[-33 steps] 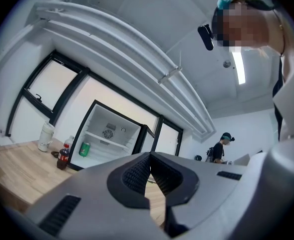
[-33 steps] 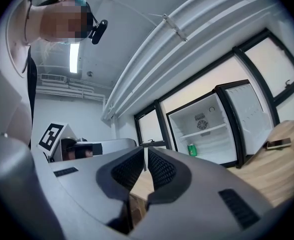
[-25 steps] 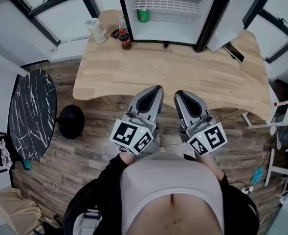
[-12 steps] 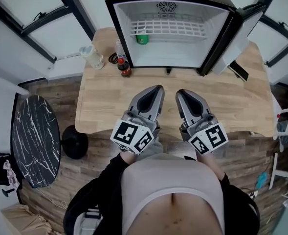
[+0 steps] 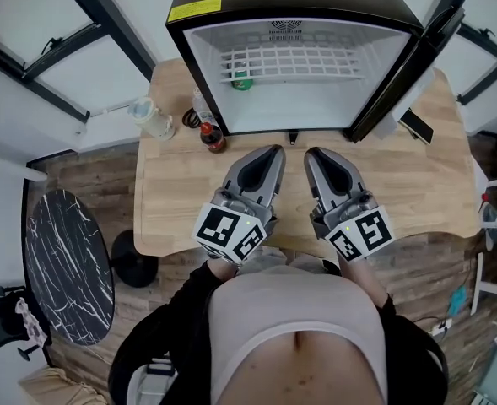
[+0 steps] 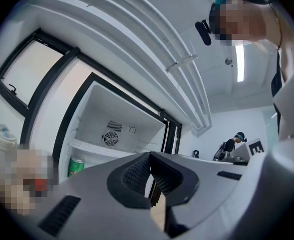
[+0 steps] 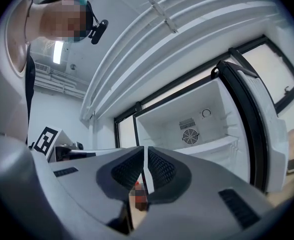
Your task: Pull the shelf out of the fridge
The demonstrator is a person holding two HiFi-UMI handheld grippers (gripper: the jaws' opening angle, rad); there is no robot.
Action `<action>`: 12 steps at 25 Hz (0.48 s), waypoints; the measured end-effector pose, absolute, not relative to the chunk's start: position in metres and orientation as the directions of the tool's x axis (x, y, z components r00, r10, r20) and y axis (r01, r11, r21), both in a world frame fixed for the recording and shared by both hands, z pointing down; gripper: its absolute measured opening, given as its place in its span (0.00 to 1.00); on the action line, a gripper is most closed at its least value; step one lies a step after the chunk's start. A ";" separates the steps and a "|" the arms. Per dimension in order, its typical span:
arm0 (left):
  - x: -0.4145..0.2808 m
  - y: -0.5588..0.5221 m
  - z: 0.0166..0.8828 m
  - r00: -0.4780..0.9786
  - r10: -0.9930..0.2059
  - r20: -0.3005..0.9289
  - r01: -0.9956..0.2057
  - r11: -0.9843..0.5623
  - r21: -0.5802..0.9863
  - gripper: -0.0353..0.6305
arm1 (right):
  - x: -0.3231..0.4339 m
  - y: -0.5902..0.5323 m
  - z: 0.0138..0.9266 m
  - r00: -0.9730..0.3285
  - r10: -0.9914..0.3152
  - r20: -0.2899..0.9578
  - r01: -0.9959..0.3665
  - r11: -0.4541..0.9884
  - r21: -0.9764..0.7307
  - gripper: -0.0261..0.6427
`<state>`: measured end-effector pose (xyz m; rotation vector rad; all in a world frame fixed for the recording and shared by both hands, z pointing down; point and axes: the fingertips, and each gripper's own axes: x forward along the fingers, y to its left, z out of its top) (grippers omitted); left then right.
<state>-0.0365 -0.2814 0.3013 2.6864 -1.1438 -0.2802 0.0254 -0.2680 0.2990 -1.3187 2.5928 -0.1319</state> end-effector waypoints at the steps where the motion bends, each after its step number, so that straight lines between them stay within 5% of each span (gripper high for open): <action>1: -0.037 -0.286 0.303 0.680 -0.728 -0.089 -0.687 -0.674 0.269 0.06 | 0.026 -0.272 0.300 -0.564 -0.811 -0.158 -0.789 0.585 -0.188 0.11; 12: -0.033 -0.300 0.312 0.643 -0.763 -0.075 -0.707 -0.628 0.326 0.06 | 0.035 -0.289 0.307 -0.588 -0.799 -0.125 -0.773 0.600 -0.204 0.11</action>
